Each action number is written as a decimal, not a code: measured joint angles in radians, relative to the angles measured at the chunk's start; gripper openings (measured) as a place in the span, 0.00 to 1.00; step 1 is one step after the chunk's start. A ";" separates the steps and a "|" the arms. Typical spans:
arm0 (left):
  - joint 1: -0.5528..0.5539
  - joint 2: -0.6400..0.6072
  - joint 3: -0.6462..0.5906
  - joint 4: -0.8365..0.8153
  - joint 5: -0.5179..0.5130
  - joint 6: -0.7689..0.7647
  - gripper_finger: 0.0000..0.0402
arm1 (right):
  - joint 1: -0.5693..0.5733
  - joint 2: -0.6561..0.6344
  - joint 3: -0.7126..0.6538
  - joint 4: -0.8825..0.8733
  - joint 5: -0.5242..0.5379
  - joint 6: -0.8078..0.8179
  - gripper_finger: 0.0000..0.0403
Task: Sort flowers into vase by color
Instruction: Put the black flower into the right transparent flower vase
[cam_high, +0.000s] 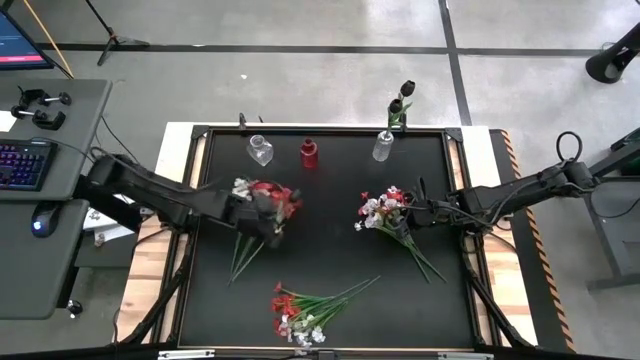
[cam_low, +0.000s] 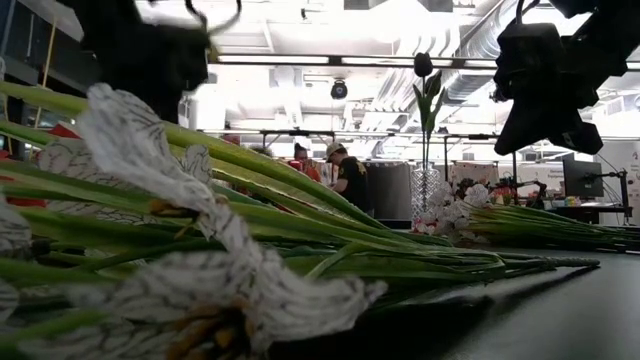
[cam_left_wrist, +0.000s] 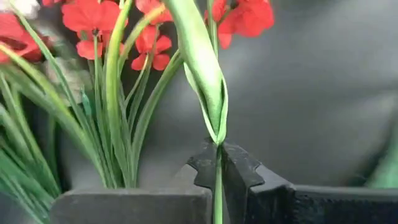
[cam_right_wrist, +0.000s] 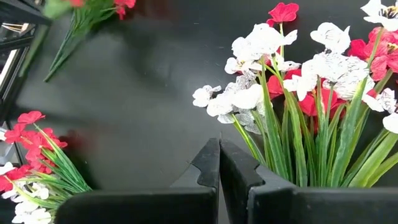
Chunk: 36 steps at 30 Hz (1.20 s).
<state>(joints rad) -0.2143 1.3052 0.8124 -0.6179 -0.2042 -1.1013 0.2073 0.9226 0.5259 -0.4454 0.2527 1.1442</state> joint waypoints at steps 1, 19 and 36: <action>-0.002 -0.035 0.000 0.012 -0.003 0.017 0.00 | 0.000 0.000 0.000 0.000 0.000 0.000 0.00; 0.042 -0.403 0.001 -0.015 0.380 -0.027 0.00 | 0.000 0.000 0.000 0.003 0.006 0.026 0.00; 0.201 -0.343 0.002 0.619 0.129 0.435 0.00 | 0.000 0.000 0.000 0.244 0.008 -0.070 0.00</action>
<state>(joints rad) -0.0134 0.9625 0.8139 0.0011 -0.0751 -0.6665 0.2073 0.9226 0.5259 -0.2019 0.2603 1.0746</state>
